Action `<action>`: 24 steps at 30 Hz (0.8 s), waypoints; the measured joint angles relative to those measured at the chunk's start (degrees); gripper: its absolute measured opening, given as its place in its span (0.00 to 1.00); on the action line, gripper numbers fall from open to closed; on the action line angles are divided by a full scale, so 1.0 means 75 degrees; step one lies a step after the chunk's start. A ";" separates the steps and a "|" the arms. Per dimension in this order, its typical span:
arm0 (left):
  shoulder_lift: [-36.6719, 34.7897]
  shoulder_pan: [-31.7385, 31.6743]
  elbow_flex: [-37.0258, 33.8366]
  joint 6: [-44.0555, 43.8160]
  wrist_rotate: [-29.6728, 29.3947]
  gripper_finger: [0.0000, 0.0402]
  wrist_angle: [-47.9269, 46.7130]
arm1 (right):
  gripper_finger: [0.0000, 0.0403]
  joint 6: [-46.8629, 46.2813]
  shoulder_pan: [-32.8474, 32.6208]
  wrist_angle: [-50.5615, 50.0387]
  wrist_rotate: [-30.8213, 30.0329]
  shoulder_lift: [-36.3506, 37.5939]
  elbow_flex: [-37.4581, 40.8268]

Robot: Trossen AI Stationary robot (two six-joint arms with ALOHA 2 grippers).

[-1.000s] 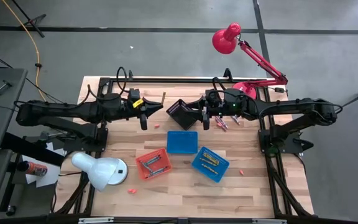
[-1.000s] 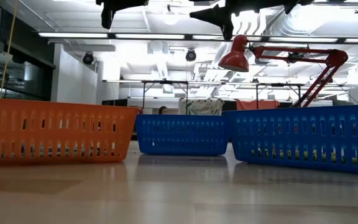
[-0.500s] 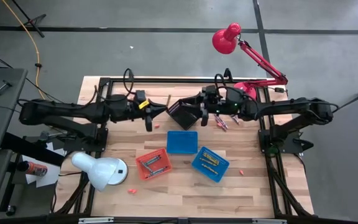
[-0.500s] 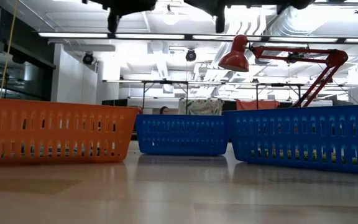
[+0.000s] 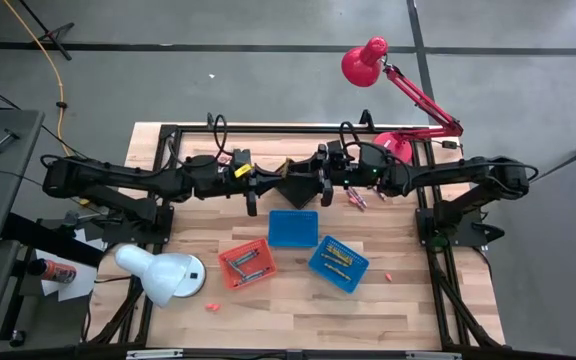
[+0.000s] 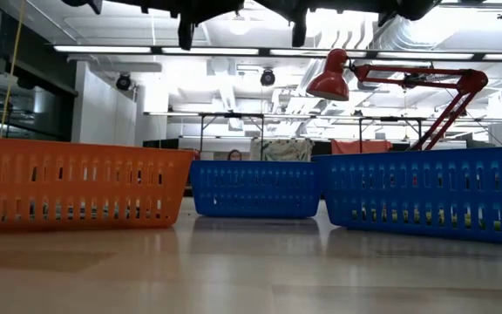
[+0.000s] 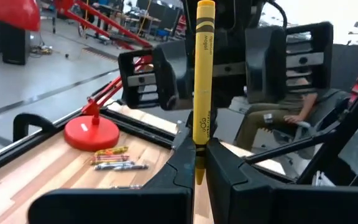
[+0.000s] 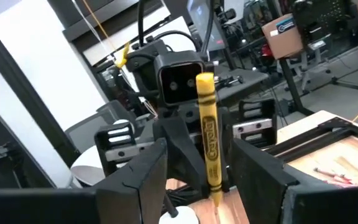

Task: Sort crayons
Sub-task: Put the yellow crayon into the right blue bin

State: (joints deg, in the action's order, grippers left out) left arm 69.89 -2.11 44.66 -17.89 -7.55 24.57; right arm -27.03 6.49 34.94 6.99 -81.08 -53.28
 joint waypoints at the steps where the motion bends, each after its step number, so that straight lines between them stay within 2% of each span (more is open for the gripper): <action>1: 0.0009 0.0000 0.0000 0.0004 0.0000 0.02 0.0080 | 0.40 0.0018 -0.0016 -0.0009 0.0006 0.0000 0.0000; 9: 0.0157 0.0000 0.0000 -0.0054 0.0308 0.02 0.0212 | 0.30 0.0008 -0.0021 0.0058 -0.0117 0.0000 0.0000; 21: 0.0328 -0.0015 -0.0003 -0.0062 0.0340 0.02 0.0342 | 0.28 0.0053 -0.0021 0.0040 -0.0091 0.0000 0.0000; 24: 0.0328 -0.0015 -0.0003 -0.0064 0.0338 0.02 0.0360 | 0.24 0.0093 -0.0021 0.0035 -0.0091 0.0000 0.0000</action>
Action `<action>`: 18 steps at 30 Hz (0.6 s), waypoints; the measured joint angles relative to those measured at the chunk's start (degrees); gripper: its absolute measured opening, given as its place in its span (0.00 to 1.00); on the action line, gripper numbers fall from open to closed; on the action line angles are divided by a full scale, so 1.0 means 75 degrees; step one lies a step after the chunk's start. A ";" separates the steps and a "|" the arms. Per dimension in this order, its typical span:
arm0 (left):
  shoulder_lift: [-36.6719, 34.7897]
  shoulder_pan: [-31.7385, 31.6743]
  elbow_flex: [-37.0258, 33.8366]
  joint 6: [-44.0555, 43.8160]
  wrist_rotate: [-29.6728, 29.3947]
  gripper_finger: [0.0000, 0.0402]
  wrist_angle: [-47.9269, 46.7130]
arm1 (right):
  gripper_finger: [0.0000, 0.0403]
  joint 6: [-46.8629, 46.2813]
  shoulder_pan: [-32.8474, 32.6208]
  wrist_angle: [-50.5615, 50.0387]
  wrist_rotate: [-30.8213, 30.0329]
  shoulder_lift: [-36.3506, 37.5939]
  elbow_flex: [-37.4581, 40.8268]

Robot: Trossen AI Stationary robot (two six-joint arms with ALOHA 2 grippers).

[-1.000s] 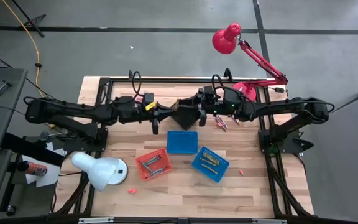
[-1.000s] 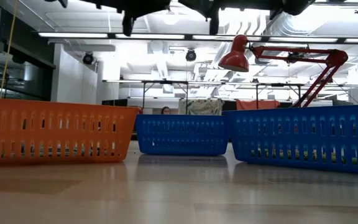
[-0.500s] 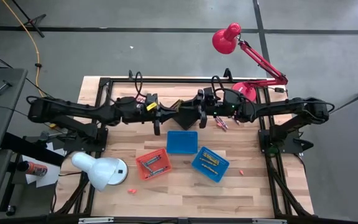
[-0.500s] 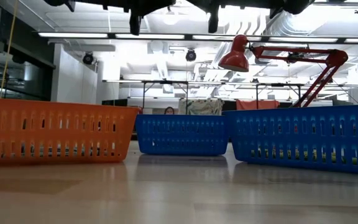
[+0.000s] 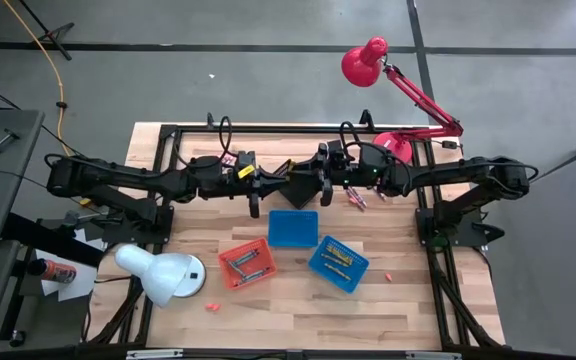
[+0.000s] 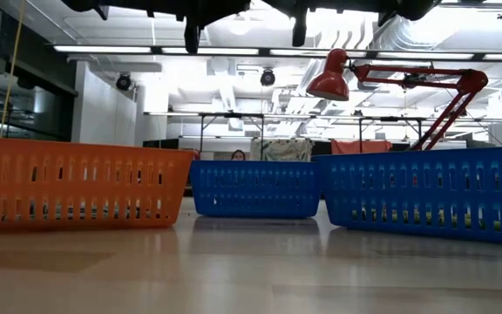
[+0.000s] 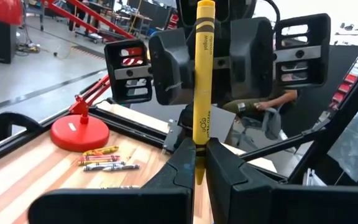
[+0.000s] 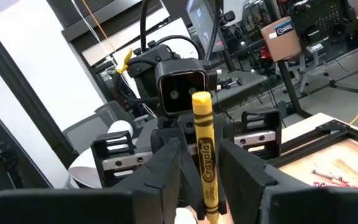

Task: Sort crayons
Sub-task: Put the yellow crayon into the right blue bin

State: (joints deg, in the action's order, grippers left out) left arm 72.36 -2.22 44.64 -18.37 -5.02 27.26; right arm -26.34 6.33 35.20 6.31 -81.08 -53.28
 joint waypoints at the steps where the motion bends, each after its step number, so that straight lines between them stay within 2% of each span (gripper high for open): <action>1: 0.0000 0.0000 0.0000 0.0000 0.0000 0.02 -0.0005 | 0.22 0.0042 0.0000 0.0000 0.0003 0.0000 0.0000; 7: 0.0000 0.0003 0.0000 -0.0015 0.0000 0.02 -0.0002 | 0.03 0.0121 0.0009 -0.0031 -0.0003 0.0000 0.0000; 13: -0.0001 0.0000 0.0000 0.0003 -0.0012 0.02 -0.0036 | 0.05 0.0121 0.0009 -0.0041 -0.0073 0.0000 0.0000; 18: -0.0204 -0.0121 0.0009 0.0064 0.0079 0.04 -0.0519 | 0.01 0.0176 0.0126 -0.0193 0.0034 0.0049 0.0005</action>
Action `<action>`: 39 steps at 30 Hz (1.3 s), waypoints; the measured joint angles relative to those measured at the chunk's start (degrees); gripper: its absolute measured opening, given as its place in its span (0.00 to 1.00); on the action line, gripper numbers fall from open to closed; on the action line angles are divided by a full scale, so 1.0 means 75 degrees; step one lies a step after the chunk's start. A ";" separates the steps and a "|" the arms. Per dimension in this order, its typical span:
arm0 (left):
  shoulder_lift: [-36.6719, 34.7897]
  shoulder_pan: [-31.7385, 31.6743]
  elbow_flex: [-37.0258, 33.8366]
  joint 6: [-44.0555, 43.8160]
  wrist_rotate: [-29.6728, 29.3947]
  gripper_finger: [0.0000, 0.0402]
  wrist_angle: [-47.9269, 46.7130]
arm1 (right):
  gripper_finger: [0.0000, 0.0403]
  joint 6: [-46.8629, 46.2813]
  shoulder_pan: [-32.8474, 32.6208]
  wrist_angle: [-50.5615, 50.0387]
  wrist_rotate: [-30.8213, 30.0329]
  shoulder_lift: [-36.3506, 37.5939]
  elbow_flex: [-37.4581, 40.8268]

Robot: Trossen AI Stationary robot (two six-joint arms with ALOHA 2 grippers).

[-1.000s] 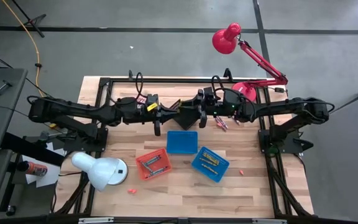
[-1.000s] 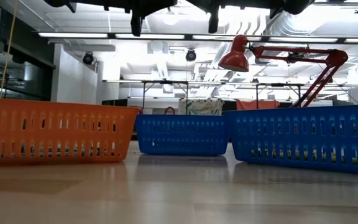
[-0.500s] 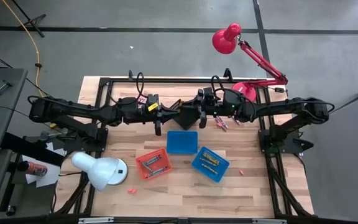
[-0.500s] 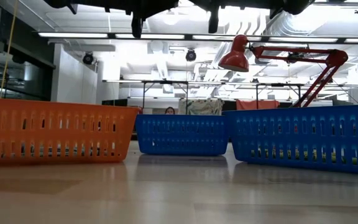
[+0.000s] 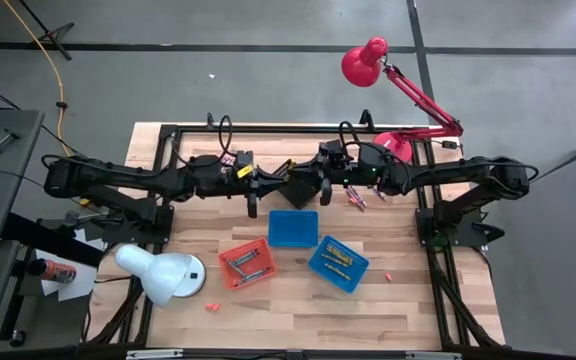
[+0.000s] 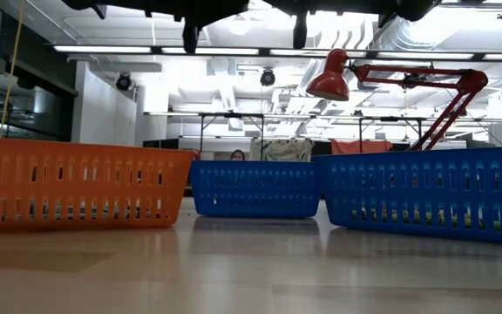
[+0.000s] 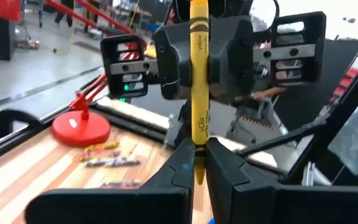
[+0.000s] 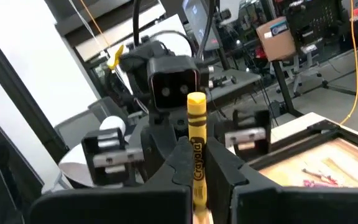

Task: Sort crayons
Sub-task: Put the yellow crayon into the right blue bin

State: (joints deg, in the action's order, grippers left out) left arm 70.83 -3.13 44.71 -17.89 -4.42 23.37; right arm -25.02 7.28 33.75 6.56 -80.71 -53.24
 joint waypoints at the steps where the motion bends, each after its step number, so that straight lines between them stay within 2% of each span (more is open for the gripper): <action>1: -0.0139 -0.0061 0.0002 -0.0002 0.0012 0.06 -0.0260 | 0.01 0.0000 0.0062 -0.0104 0.0094 0.0054 0.0007; 5: -0.0861 -0.0386 -0.0015 -0.0073 -0.0145 0.14 -0.1815 | 0.01 0.0021 0.0329 -0.0939 0.0419 0.0588 -0.0028; 11: -0.2075 -0.0692 -0.0006 -0.0011 -0.0505 0.25 -0.3503 | 0.01 0.0179 0.0359 -0.2911 0.0674 0.1162 -0.0005; 16: -0.2646 -0.0675 -0.0006 0.0009 -0.0905 0.29 -0.4391 | 0.01 0.0003 -0.0295 -0.5479 0.1169 0.1209 0.0030; 20: -0.2681 -0.0674 -0.0006 -0.0164 -0.0947 0.29 -0.4637 | 0.00 -0.0633 -0.1256 -0.6492 0.1320 0.1158 0.0467; 25: -0.2517 -0.0674 -0.0006 -0.0211 -0.0948 0.28 -0.4615 | 0.00 -0.1914 -0.2490 -0.6527 0.1461 0.1157 0.1091; 29: -0.2391 -0.0674 -0.0006 -0.0268 -0.0947 0.28 -0.4627 | 0.00 -0.2642 -0.3050 -0.6511 0.0966 0.1090 0.1396; 34: -0.2247 -0.0674 -0.0006 -0.0374 -0.0947 0.28 -0.4587 | 0.00 -0.2865 -0.3104 -0.6527 0.0331 0.1046 0.1452; 39: -0.2232 -0.0671 -0.0006 -0.0399 -0.0947 0.28 -0.4563 | 0.00 -0.2868 -0.3010 -0.6493 0.0640 0.0941 0.1455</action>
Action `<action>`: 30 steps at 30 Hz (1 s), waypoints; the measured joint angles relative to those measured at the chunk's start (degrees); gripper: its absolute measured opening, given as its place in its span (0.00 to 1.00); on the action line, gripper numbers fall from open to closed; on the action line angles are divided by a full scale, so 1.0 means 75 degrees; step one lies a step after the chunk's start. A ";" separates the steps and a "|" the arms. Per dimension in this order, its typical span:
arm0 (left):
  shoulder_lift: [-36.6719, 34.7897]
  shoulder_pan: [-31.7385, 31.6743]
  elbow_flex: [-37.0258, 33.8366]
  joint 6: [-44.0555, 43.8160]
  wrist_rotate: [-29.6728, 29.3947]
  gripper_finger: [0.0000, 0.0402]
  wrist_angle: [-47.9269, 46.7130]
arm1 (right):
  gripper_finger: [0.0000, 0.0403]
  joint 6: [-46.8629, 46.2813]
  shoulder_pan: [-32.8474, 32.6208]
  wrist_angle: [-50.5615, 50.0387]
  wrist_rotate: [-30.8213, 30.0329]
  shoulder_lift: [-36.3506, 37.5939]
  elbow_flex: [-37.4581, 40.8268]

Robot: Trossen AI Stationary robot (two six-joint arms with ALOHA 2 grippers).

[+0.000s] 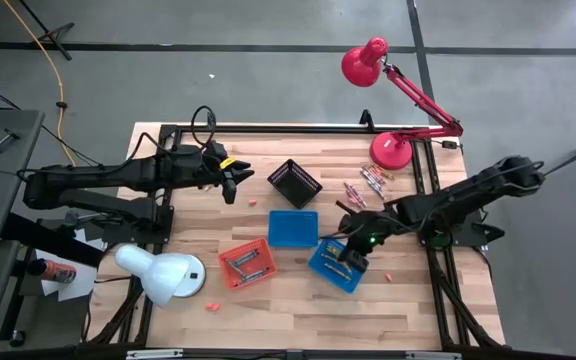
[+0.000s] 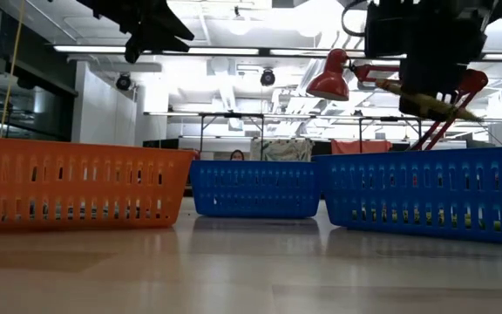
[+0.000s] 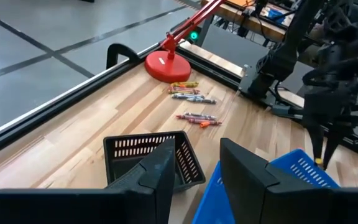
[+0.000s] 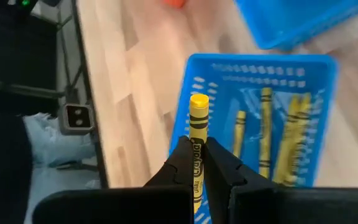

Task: Sort crayons
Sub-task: Put the yellow crayon into the right blue bin

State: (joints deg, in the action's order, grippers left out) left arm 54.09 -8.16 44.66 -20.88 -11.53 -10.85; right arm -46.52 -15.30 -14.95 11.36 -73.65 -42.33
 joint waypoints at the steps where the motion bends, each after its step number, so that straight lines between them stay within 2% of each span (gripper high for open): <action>1: 0.0004 0.0000 0.0000 0.0002 0.0000 0.28 0.0000 | 0.00 0.0001 -0.0001 0.0017 0.0111 -0.0042 -0.0002; 6: 0.0002 0.0000 0.0000 0.0000 0.0000 0.28 0.0003 | 0.05 0.0044 -0.0025 0.0113 0.0452 -0.0342 0.0001; 11: 0.0005 0.0000 -0.0001 -0.0006 0.0004 0.28 -0.0001 | 0.12 0.0063 -0.0010 0.0237 0.0308 -0.0534 0.0001; 18: 0.0004 0.0000 0.0000 -0.0006 0.0003 0.28 0.0000 | 0.29 0.0069 -0.0007 0.0135 0.0026 -0.0539 -0.0001; 22: 0.0002 0.0000 0.0000 -0.0009 0.0033 0.28 0.0000 | 0.38 0.0242 0.0042 0.0201 0.0417 -0.0525 0.0001; 26: 0.0002 0.0000 0.0000 -0.0010 0.0035 0.28 0.0000 | 0.40 0.0215 0.0214 0.0380 0.0908 -0.0310 0.0001; 30: 0.0002 0.0000 0.0000 -0.0012 0.0035 0.28 0.0095 | 0.40 0.0416 0.0520 0.0673 0.0489 0.0224 0.0001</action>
State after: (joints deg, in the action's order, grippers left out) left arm 54.11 -8.16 44.66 -20.97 -11.27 -10.14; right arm -43.41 -11.40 -9.90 15.02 -71.96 -42.33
